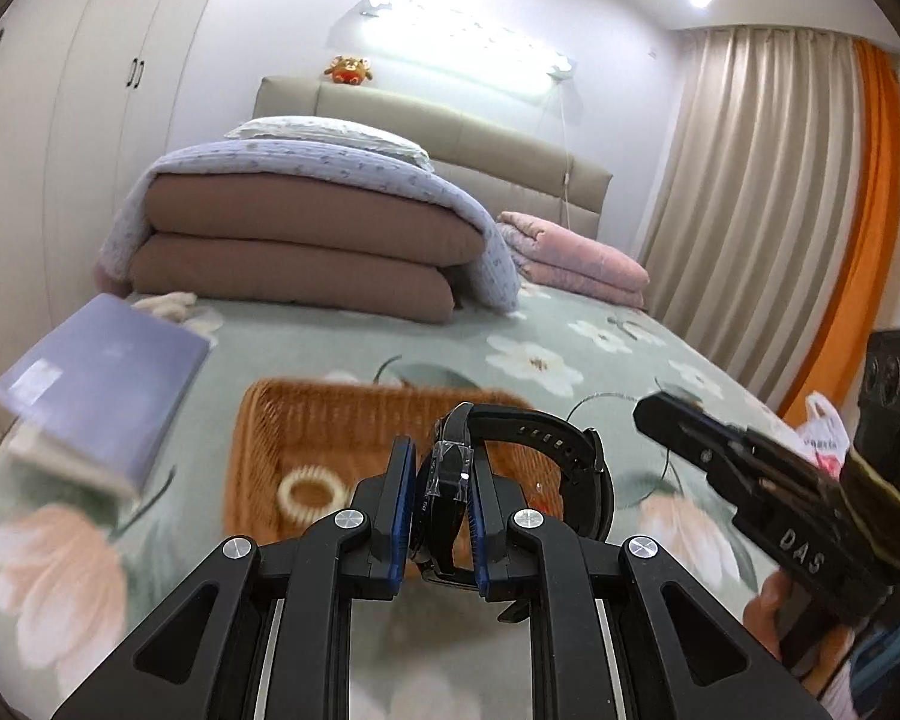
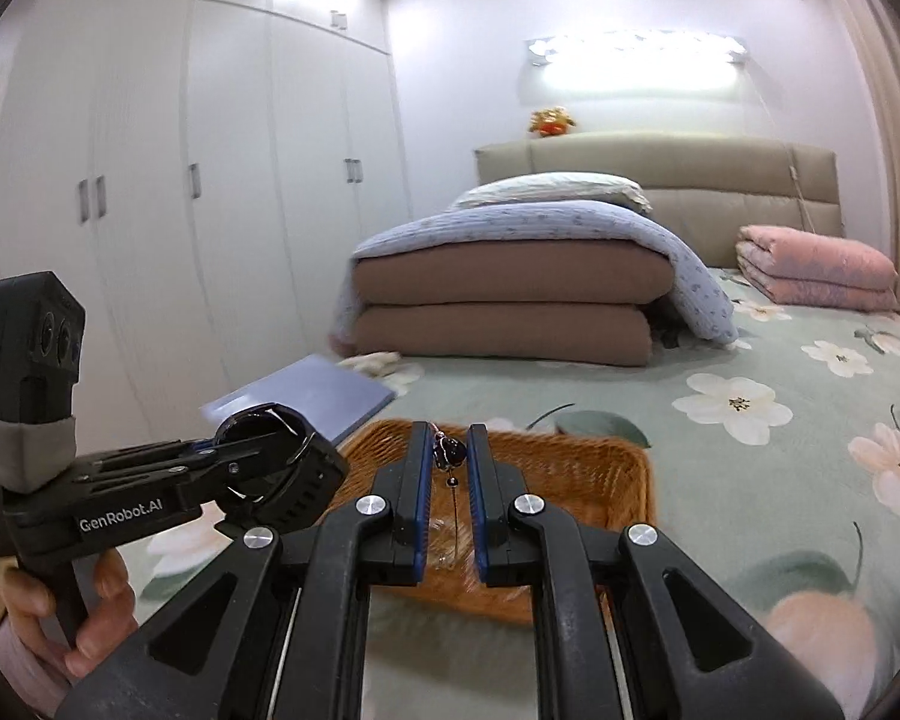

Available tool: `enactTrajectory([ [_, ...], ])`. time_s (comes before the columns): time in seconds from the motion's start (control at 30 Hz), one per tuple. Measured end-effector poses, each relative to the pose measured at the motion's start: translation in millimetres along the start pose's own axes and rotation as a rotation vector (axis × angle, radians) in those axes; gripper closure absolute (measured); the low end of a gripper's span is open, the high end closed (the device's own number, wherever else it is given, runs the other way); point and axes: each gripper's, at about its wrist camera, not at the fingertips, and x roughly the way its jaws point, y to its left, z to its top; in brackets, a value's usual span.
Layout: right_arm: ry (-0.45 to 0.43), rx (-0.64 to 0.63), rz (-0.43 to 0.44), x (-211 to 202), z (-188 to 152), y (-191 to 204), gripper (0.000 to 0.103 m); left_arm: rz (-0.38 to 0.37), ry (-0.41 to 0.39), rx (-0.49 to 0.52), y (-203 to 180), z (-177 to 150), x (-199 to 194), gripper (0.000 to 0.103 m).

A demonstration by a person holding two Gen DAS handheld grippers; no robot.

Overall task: Organize jewelry
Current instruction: 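Carry the wire hoop and black watch into the basket and open both tools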

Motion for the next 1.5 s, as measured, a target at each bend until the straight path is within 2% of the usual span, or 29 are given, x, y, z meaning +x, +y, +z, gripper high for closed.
enactTrajectory([
  [0.13,0.033,0.085,-0.034,44.2,-9.3,-30.6,0.09,0.017,0.022,-0.017,12.2,7.6,57.7,0.087],
  [0.23,0.082,0.108,-0.069,65.4,-29.9,-45.8,0.09,0.036,0.063,-0.033,26.1,-8.1,92.5,0.087],
  [0.3,0.122,0.102,-0.114,75.9,-40.1,-50.9,0.09,0.051,0.108,-0.025,31.9,-18.7,108.8,0.087],
  [0.37,0.131,0.113,-0.12,79.4,-43.0,-54.4,0.09,0.066,0.131,-0.029,35.0,-22.9,116.0,0.087],
  [0.47,0.13,0.109,-0.131,77.4,-45.4,-53.8,0.09,0.045,0.138,-0.042,37.8,-24.5,117.9,0.086],
  [0.77,0.175,0.151,-0.125,85.5,-53.0,-65.2,0.089,0.122,0.113,0.044,28.7,-29.3,117.2,0.081],
  [0.83,0.193,0.173,-0.093,89.0,-55.0,-67.2,0.087,0.107,0.123,0.04,28.9,-30.1,118.1,0.08],
  [0.87,0.203,0.181,-0.081,90.3,-56.0,-67.5,0.084,0.092,0.118,0.034,29.2,-29.6,117.0,0.072],
  [0.9,0.204,0.182,-0.081,90.7,-56.5,-67.5,0.073,0.084,0.107,0.028,29.5,-28.7,113.6,0.065],
  [0.93,0.2,0.182,-0.09,89.8,-57.0,-67.4,0.067,0.083,0.095,0.027,29.2,-28.1,110.6,0.047],
  [0.97,0.195,0.181,-0.094,89.2,-56.9,-67.2,0.067,0.084,0.075,0.028,28.5,-27.3,106.3,0.041],
  [1.0,0.192,0.18,-0.093,88.2,-56.8,-67.0,0.067,0.092,0.044,0.035,27.2,-26.7,101.0,0.041],
  [1.1,0.184,0.178,-0.098,86.0,-56.9,-65.9,0.067,0.106,0.018,0.061,23.0,-26.0,95.0,0.041],
  [1.3,0.179,0.171,-0.112,83.7,-57.0,-64.2,0.067,0.129,0.004,0.088,17.7,-27.5,93.2,0.041],
  [1.5,0.041,0.147,-0.15,51.2,-48.5,-57.2,0.067,0.149,-0.048,0.071,19.5,-23.8,80.2,0.041],
])
